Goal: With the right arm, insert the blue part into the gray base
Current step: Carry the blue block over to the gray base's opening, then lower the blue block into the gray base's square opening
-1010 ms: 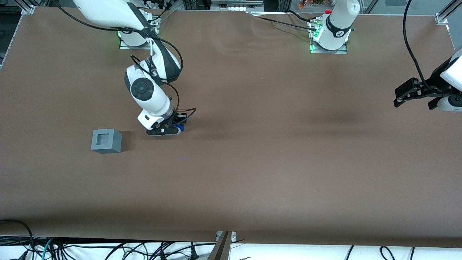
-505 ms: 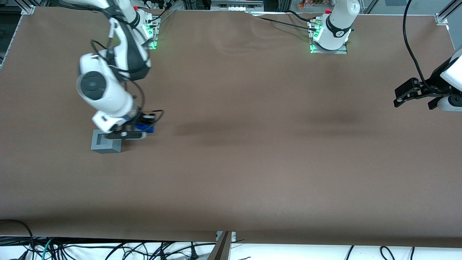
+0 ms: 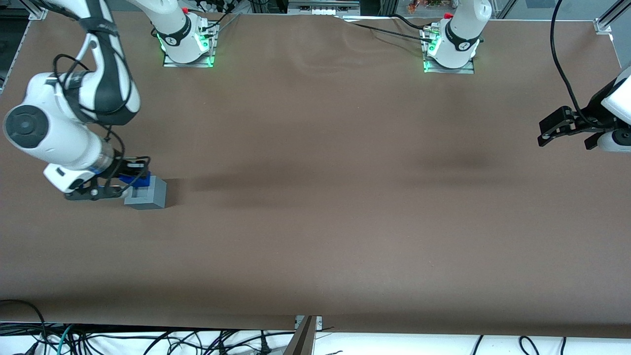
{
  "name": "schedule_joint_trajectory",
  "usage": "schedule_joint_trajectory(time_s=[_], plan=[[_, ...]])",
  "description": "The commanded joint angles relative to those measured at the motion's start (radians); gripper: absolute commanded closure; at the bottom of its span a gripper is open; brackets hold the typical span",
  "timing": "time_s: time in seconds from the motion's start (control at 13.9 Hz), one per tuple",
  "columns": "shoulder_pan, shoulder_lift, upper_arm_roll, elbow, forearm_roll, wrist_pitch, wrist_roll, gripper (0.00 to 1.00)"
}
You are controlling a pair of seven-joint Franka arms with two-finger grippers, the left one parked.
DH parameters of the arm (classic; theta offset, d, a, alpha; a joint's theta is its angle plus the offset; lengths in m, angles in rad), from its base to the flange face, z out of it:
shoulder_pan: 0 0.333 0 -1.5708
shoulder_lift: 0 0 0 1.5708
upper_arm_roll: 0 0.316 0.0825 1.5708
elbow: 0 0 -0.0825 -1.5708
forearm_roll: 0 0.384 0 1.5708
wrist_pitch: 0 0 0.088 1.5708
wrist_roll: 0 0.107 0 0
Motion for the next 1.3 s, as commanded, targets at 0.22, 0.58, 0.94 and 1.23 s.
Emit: schedule_joint_trajectory(time_s=[0.22, 0.58, 0.94, 1.23], plan=[[-0.087, 0.132, 0.001, 0.087, 0.083, -0.004, -0.135, 0.77], [-0.102, 0.178, 0.002, 0.088, 0.137, 0.021, -0.183, 0.77], [-0.099, 0.192, 0.002, 0.085, 0.13, 0.022, -0.21, 0.77], [-0.096, 0.192, 0.002, 0.062, 0.126, 0.048, -0.212, 0.77]])
